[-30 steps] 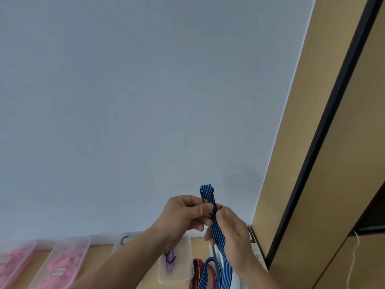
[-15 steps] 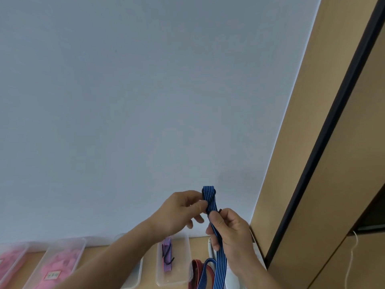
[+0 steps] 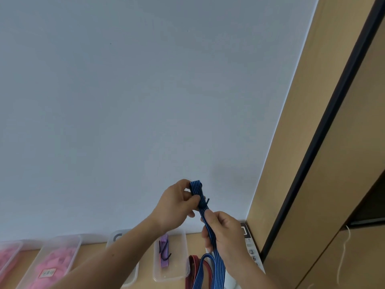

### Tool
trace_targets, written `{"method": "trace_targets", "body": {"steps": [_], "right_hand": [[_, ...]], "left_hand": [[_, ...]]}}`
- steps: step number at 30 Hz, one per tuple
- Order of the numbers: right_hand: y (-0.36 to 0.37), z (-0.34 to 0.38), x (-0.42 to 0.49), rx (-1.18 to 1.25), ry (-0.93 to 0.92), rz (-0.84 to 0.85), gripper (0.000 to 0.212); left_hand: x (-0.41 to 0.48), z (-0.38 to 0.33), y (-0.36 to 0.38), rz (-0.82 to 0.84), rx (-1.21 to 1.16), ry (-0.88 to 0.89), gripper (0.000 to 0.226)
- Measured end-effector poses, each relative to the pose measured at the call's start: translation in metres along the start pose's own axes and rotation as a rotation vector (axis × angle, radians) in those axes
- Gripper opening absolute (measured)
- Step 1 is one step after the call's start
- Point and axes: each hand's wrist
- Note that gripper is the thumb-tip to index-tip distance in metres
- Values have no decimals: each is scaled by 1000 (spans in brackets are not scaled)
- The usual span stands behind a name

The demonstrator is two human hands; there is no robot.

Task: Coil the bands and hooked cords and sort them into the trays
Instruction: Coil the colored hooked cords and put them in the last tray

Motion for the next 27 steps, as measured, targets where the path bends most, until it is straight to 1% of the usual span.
{"method": "trace_targets", "body": {"steps": [2,5,7,10,12,14,16,19,20,21,23,24,25,26,27], "right_hand": [[-1,0,-4,-23,11,28,34],[-1,2,-7,-25,20,13,37],[0,5,-9,0,29,3,43],[0,12,-12,42,11,8,59],[0,16,-14,53,-3,35,65],[1,17,-15,67,-14,54,67],[1,16,-16,90,-23,50,66],[1,14,-19,92,-64,39,61],[0,13,-21,96,-77,29,57],[-1,13,-22,104,-86,15,53],[-3,12,-23,126,-98,-14,46],[-4,13,-23,136,-111,-22,43],[-5,14,-24,142,-129,-23,42],[-5,15,-24,146,-147,-24,41],[-5,15,-24,144,-161,-25,40]], "left_hand": [[0,1,0,-26,56,13,10],[-6,2,7,-65,186,107,6],[-11,7,11,-101,307,216,7],[-21,13,18,-193,527,464,17],[-25,10,21,-259,649,610,22],[-24,9,22,-275,734,701,22],[-24,10,24,-276,778,744,22],[-25,15,29,-293,737,716,22],[-25,16,30,-286,679,680,24],[-26,15,31,-268,595,604,31],[-28,12,31,-148,374,375,49],[-29,11,31,-83,219,237,54],[-29,7,30,-20,34,97,55],[-29,1,28,43,-160,-12,48],[-29,-3,25,119,-316,-71,33]]}}
Point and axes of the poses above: each hand's wrist, its own x-axis towards the middle knuckle, its own y-axis out of the palm, z = x × y, and after that the axes turned 11 degrees about x, right-handed
